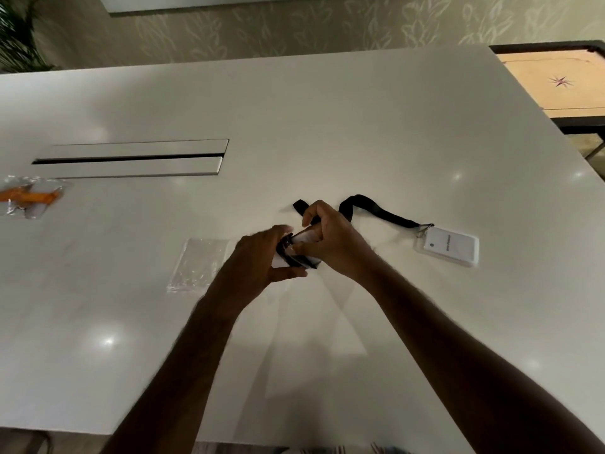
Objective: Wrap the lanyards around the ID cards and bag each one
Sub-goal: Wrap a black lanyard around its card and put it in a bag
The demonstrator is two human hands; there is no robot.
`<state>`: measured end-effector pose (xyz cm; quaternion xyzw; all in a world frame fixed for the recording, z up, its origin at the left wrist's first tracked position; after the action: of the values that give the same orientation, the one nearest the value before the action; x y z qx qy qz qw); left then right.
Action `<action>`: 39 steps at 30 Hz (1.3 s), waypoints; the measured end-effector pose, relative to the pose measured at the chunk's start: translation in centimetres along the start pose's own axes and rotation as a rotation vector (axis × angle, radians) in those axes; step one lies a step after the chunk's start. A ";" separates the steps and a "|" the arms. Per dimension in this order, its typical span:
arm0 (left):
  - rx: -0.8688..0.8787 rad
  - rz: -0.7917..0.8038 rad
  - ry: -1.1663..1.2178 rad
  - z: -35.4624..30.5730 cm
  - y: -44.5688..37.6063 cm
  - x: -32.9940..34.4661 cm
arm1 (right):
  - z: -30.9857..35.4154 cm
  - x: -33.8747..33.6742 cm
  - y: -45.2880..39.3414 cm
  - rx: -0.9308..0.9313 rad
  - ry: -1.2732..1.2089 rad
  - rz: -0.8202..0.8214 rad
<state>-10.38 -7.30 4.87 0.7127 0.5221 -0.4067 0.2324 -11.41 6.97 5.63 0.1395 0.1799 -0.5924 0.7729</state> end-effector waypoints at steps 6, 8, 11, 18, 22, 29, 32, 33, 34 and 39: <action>-0.005 -0.004 0.041 -0.7 0.4 -0.3 | 0.2 0.6 -0.2 0.014 0.008 0.072; 0.007 -0.023 0.028 -1.5 0.4 -0.2 | 0.1 0.6 -0.3 0.028 0.021 0.044; -0.008 -0.024 0.059 -2.0 0.5 0.2 | 0.0 0.4 -0.1 0.028 0.030 -0.022; 0.049 -0.079 -0.022 -3.3 0.9 0.4 | -0.6 0.0 0.2 0.057 -0.062 -0.106; 0.033 -0.132 -0.106 -3.5 1.0 0.7 | -0.8 0.3 0.4 0.087 -0.085 -0.117; -0.017 -0.160 0.015 -2.5 0.8 1.0 | 0.4 1.3 1.2 0.055 -0.074 -0.051; -0.055 -0.093 0.102 -2.1 0.6 1.0 | 0.9 1.7 1.6 0.025 -0.044 -0.045; -0.076 -0.020 0.183 -1.8 0.5 1.3 | 0.8 1.8 1.7 0.025 -0.037 -0.038; -0.083 0.059 0.274 -1.7 0.5 1.6 | 0.8 1.7 1.7 0.026 -0.030 -0.034; -0.052 0.210 0.391 -0.6 0.7 1.3 | 0.3 0.7 1.2 0.039 0.042 -0.014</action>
<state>-9.41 -6.37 4.03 0.8223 0.4903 -0.2208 0.1861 -10.09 6.55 5.64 0.1656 0.1854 -0.5980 0.7620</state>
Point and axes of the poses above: each hand's wrist, its own y-axis away from the middle knuckle, its own x-axis out of the palm, z = x × y, the point moved 10 cm from there along -y, towards the middle knuckle, and after that the axes turned 3 degrees about y, right-handed, at the moved point
